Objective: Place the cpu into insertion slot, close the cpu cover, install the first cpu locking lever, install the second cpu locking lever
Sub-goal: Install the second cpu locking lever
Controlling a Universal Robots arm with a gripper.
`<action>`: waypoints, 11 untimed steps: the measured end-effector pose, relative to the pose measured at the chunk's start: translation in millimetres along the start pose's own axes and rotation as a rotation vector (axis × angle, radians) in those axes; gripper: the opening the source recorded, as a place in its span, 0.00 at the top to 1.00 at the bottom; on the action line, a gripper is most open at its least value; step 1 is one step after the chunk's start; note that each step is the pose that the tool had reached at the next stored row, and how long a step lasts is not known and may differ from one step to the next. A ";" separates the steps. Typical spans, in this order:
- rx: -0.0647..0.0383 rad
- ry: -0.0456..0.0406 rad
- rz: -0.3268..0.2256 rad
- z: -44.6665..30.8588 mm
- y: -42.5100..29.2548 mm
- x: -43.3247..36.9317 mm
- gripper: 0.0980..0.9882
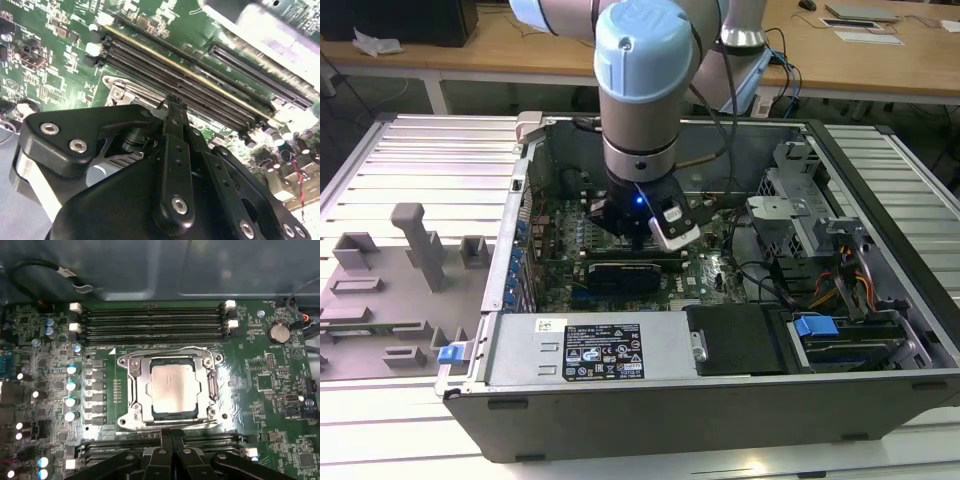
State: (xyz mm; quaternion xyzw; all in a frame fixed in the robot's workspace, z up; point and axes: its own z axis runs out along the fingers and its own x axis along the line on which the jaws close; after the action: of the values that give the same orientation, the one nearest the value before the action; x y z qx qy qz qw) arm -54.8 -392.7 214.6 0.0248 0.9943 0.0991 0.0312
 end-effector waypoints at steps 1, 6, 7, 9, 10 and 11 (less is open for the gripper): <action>0.004 0.0003 0.000 0.8 3.4 -0.6 0.99; 0.007 0.0001 -0.001 5.0 38.5 -0.2 0.99; 0.012 0.0002 -0.001 0.2 43.3 -0.3 0.99; 0.029 -0.0007 -0.002 -5.9 45.9 -0.7 0.99; 0.030 -0.0007 -0.002 -6.0 45.9 -0.7 0.99; 0.030 -0.0007 -0.002 -5.9 45.9 -0.7 0.99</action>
State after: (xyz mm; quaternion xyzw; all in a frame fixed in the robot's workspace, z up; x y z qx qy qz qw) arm -52.5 -349.0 229.5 0.0242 0.9957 0.0841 0.0313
